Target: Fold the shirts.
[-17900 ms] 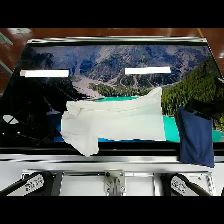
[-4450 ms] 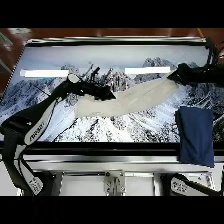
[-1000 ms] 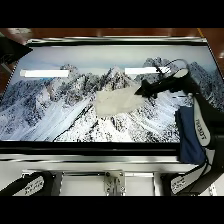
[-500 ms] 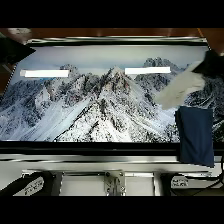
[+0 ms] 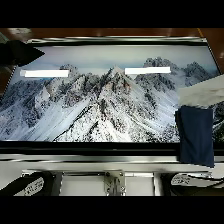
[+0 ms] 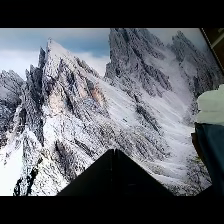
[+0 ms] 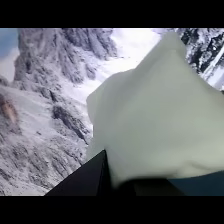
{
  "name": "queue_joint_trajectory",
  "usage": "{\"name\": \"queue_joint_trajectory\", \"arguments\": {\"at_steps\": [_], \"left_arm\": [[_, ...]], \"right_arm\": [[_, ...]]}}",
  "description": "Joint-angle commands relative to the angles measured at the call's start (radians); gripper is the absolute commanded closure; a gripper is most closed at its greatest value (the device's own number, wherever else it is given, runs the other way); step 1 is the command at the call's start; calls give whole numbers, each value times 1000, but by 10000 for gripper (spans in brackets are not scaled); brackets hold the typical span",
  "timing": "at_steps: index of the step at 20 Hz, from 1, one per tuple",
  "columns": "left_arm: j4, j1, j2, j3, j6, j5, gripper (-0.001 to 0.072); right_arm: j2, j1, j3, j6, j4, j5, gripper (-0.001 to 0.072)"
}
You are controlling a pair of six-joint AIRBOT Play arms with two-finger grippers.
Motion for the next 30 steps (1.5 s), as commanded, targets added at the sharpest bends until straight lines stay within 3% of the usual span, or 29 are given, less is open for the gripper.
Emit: {"name": "queue_joint_trajectory", "arguments": {"at_steps": [1,5,10,13,21,30], "left_arm": [[0,-5,0,0,0,0,663],[0,-5,0,0,12,1,663],[0,-5,0,0,19,2,663],[0,-5,0,0,29,13,663],[0,-5,0,0,46,13,663],[0,-5,-1,0,46,12,663]], "right_arm": [[0,-14,-18,7,-146,119,634],[5,-14,-27,36,-283,222,634],[21,-13,-57,184,-235,223,634],[63,-13,-214,193,-218,223,633],[288,-14,-739,192,-475,229,634],[312,-14,-982,263,-550,175,624]]}}
